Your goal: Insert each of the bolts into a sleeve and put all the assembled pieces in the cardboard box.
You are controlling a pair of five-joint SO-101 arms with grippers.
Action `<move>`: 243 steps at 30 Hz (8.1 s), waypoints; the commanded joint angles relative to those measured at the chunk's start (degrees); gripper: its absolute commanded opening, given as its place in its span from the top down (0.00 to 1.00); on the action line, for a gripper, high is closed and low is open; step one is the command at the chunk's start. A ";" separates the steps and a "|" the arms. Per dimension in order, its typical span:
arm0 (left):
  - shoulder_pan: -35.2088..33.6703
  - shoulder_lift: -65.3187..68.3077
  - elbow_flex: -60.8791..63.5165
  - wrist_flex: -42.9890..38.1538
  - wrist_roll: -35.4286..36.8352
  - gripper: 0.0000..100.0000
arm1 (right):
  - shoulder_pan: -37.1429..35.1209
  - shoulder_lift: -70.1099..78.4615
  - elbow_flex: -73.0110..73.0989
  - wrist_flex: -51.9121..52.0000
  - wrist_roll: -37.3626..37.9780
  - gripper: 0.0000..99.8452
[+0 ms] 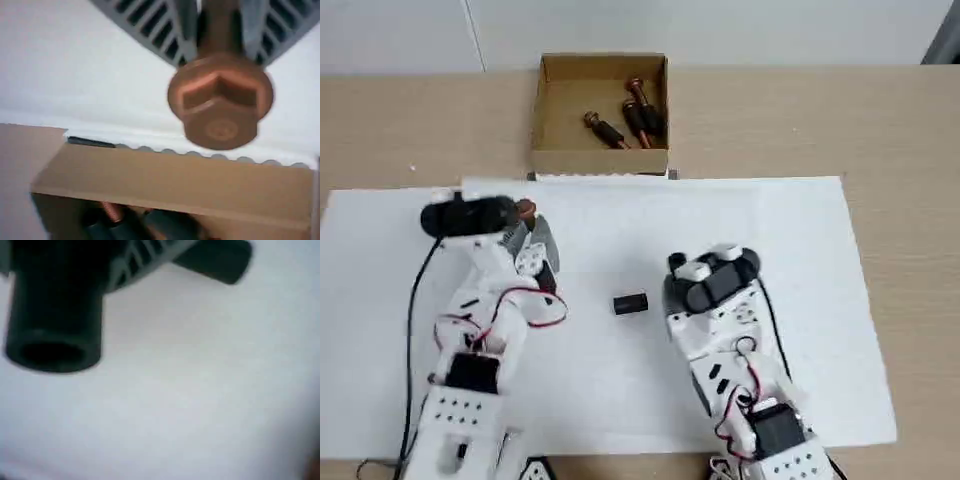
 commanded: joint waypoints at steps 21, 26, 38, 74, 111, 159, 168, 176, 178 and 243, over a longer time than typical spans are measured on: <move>17.14 -34.73 7.69 -1.32 19.43 1.00 | -11.56 -0.75 0.88 -2.77 3.78 1.00; 19.52 -37.01 7.43 4.75 19.43 1.00 | -11.38 -0.75 0.79 -2.77 5.98 1.00; 19.43 -39.12 7.78 11.25 19.25 1.00 | -11.47 -0.84 0.00 -6.73 11.78 1.00; 18.64 -39.12 8.75 24.62 8.44 0.75 | -13.93 -0.84 0.62 -6.37 12.66 1.00; 0.18 -39.12 16.22 25.32 -7.65 0.99 | 0.84 23.52 -29.89 9.63 -1.85 1.00; 0.26 -39.12 16.22 31.65 -8.70 0.99 | 0.57 166.73 -167.82 3.65 43.34 0.87; 0.26 -39.12 16.22 31.65 -8.70 0.99 | 0.75 166.20 -173.36 12.35 43.16 0.90; 0.18 -39.12 16.22 31.65 -8.62 0.99 | 0.84 166.29 -191.21 37.41 36.04 1.00; 0.18 -39.12 16.22 31.65 -8.62 0.99 | 0.92 166.02 -192.18 42.24 34.73 1.00; -18.90 -39.21 16.22 28.75 -19.87 0.99 | -12.26 105.01 -94.95 52.18 47.65 0.85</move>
